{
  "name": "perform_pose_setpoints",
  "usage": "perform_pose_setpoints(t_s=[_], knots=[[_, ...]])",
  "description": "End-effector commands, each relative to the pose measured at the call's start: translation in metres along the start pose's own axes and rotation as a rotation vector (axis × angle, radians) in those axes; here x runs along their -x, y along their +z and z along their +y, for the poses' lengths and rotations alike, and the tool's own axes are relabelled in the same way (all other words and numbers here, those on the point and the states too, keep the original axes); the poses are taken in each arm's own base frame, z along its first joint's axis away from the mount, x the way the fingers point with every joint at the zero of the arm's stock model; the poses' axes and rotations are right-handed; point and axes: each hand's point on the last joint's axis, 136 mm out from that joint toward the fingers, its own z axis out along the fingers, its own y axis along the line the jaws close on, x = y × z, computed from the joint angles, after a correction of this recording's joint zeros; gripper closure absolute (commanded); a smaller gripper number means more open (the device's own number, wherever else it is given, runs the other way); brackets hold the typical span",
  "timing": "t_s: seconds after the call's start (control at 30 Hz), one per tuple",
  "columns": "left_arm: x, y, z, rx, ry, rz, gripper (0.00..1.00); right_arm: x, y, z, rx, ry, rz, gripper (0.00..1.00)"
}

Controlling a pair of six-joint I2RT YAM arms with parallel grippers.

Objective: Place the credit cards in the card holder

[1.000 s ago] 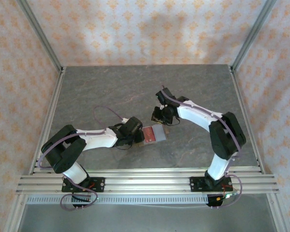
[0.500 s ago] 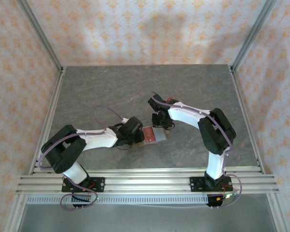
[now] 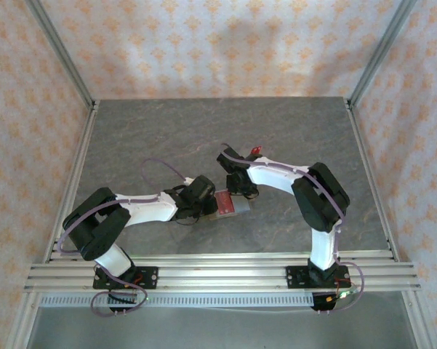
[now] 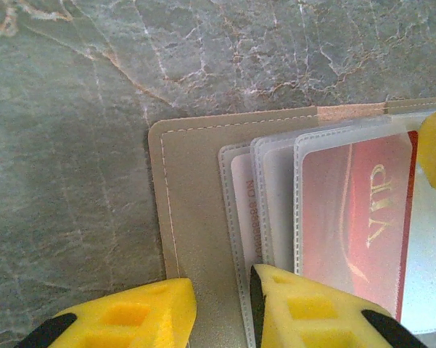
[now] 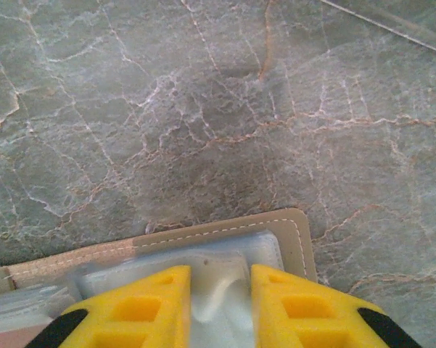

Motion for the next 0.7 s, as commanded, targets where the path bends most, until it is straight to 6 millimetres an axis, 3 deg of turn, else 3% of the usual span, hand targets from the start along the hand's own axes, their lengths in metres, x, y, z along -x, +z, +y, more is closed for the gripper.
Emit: perform_pose_setpoints(t_s=[0.0, 0.3, 0.5, 0.67], knots=[[-0.036, 0.015, 0.053, 0.182, 0.027, 0.12, 0.69, -0.006, 0.001, -0.012, -0.062, -0.001, -0.002, 0.75], [-0.036, 0.016, 0.053, 0.181, 0.027, 0.121, 0.69, 0.0, -0.009, -0.02, -0.11, -0.015, -0.027, 0.76], [-0.037, 0.016, 0.054, 0.184, 0.026, 0.123, 0.69, 0.0, -0.013, -0.018, -0.099, -0.024, -0.032, 0.9], [-0.037, 0.017, 0.054, 0.185, 0.025, 0.124, 0.69, -0.001, -0.013, -0.015, -0.079, -0.025, -0.023, 0.95]])
